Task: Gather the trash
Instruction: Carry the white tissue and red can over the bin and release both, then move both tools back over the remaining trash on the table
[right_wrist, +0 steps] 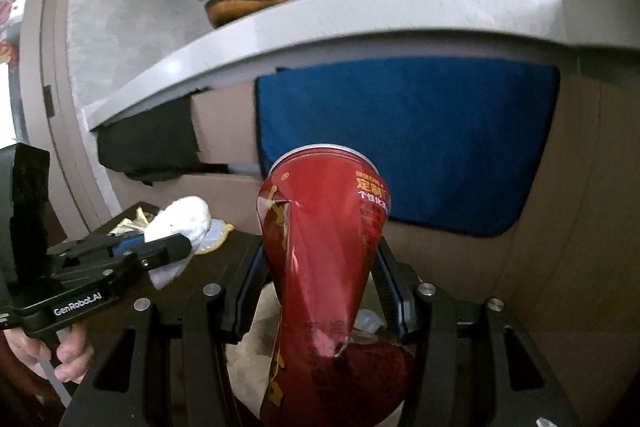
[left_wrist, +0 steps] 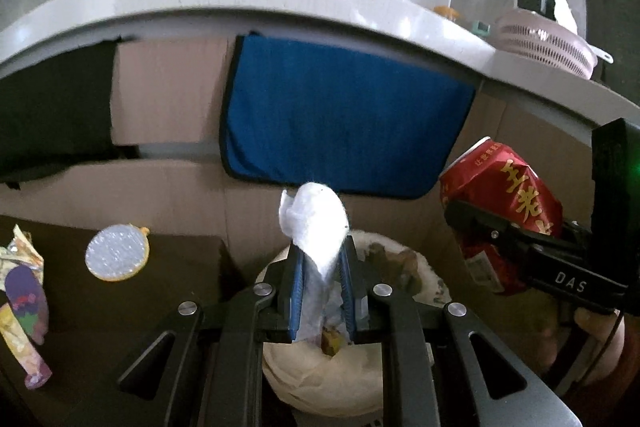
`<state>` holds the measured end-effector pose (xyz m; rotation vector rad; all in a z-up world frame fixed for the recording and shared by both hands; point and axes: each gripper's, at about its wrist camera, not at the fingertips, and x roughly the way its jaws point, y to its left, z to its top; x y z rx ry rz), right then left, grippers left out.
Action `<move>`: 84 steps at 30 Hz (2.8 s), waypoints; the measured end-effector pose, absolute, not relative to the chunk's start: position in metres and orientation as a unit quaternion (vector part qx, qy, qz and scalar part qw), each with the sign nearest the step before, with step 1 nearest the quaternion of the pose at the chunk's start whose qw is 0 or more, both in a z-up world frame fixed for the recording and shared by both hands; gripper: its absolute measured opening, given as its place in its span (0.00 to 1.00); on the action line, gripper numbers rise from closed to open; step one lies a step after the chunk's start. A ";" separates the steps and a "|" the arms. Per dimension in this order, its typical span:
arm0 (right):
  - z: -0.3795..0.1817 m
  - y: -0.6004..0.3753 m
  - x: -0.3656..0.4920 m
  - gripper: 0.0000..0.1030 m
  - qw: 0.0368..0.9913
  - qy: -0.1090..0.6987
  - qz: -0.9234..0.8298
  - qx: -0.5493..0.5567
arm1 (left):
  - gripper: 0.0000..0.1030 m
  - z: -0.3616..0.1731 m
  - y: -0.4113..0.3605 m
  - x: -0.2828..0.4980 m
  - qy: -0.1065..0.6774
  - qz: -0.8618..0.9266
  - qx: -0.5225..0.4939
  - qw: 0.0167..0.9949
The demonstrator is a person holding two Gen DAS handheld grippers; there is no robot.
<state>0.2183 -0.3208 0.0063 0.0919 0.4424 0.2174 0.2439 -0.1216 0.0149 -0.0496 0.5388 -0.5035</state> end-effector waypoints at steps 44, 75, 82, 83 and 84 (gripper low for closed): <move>-0.057 -0.330 0.295 0.47 0.939 0.321 0.074 0.095 | 0.20 -0.052 -0.145 0.309 0.395 -0.284 -0.045 0.872; -0.025 -0.203 0.283 0.55 0.941 0.296 0.127 0.100 | 0.58 -0.048 0.160 0.254 0.350 0.003 -0.175 0.920; -0.049 -0.130 0.300 0.55 0.917 0.337 0.199 0.079 | 0.58 -0.086 0.226 0.249 0.378 0.021 -0.261 0.888; -0.052 -0.123 0.299 0.55 0.916 0.339 0.201 0.070 | 0.58 -0.091 0.228 0.251 0.383 0.013 -0.262 0.886; -0.055 -0.118 0.298 0.55 0.916 0.340 0.204 0.061 | 0.58 -0.093 0.227 0.252 0.384 0.012 -0.261 0.886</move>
